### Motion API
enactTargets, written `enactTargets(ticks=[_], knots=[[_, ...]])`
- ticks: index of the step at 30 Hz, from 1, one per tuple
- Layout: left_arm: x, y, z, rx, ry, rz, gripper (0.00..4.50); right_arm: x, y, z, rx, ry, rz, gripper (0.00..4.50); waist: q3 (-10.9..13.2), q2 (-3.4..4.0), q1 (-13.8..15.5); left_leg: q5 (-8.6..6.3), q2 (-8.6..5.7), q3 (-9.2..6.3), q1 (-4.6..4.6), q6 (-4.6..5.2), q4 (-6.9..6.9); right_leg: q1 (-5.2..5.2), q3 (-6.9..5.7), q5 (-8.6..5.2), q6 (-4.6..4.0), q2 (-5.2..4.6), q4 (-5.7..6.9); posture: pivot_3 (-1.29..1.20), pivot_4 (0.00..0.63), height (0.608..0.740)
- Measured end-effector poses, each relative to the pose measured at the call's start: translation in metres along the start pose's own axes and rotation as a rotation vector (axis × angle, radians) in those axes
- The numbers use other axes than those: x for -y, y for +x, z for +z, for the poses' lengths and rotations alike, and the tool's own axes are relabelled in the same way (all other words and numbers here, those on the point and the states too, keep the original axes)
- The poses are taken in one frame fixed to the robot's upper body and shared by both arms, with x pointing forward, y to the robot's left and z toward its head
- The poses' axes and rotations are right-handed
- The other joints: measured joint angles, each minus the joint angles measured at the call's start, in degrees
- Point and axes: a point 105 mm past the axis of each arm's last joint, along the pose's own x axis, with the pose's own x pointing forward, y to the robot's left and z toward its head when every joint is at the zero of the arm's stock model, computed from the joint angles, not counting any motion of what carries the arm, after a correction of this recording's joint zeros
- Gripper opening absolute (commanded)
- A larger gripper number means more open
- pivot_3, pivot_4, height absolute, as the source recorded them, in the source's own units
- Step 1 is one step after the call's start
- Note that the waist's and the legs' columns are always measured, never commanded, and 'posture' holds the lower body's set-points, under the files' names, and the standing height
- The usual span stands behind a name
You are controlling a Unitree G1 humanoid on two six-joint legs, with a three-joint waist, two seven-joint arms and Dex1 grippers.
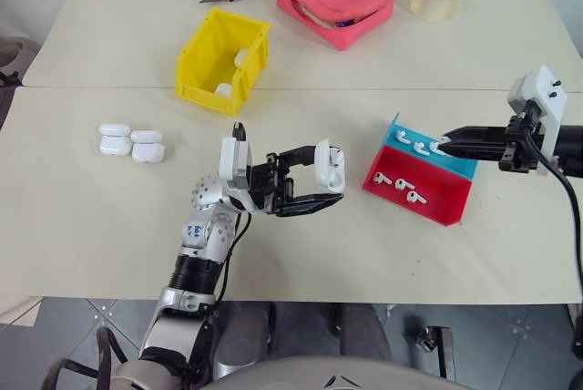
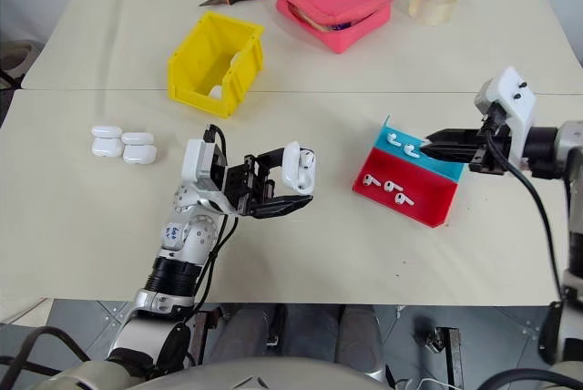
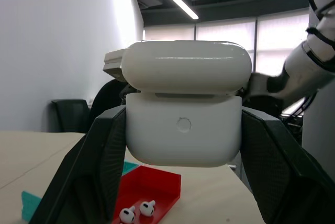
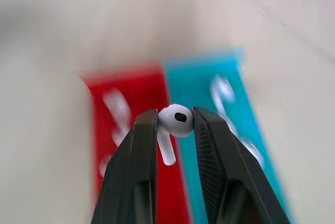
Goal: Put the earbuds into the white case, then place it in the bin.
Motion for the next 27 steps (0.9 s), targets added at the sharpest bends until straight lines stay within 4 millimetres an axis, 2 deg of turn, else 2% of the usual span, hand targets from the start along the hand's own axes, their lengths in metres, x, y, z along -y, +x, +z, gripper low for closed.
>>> enactTargets(ticks=[7, 12, 16, 21, 27], knots=[[-0.005, 0.002, 0.002, 0.000, -0.027, 0.004, 2.80, -0.061, 0.023, 0.024, 0.490, 0.186, 0.122, 0.90, 0.0, 0.00, 0.0, 0.00, -0.05, -0.06, 0.00, 0.00, 0.05, -0.01, 0.05, 0.00, 0.00, -0.01, 0.06, 0.00, 0.150, 0.740], [-0.008, 0.006, 0.004, -0.011, -0.044, -0.006, 2.80, -0.095, 0.030, 0.038, 0.660, 0.271, 0.197, 0.90, 0.0, 0.01, -0.2, 0.00, -0.06, -0.07, 0.04, 0.01, 0.05, -0.01, 0.07, 0.00, -0.02, 0.00, 0.12, 0.00, 0.150, 0.740], [-0.009, 0.006, 0.003, -0.014, -0.064, 0.000, 2.80, -0.121, 0.041, 0.040, 0.675, 0.323, 0.268, 0.90, 0.0, 0.02, -0.3, 0.00, -0.07, -0.05, 0.07, 0.01, 0.03, -0.02, 0.07, -0.02, -0.04, 0.01, 0.15, 0.00, 0.150, 0.740], [-0.010, 0.006, 0.003, -0.018, -0.077, 0.007, 2.80, -0.130, 0.048, 0.039, 0.689, 0.347, 0.284, 0.90, 0.0, 0.02, -0.2, 0.00, -0.09, -0.05, 0.07, 0.03, 0.03, -0.02, 0.08, -0.02, -0.04, 0.01, 0.16, 0.00, 0.150, 0.740], [-0.010, 0.006, 0.004, -0.019, -0.083, 0.012, 2.80, -0.132, 0.051, 0.036, 0.681, 0.332, 0.274, 0.90, 0.0, 0.02, -0.3, -0.01, -0.08, -0.03, 0.08, 0.04, 0.03, -0.02, 0.09, -0.02, -0.05, 0.01, 0.16, 0.00, 0.150, 0.740]])
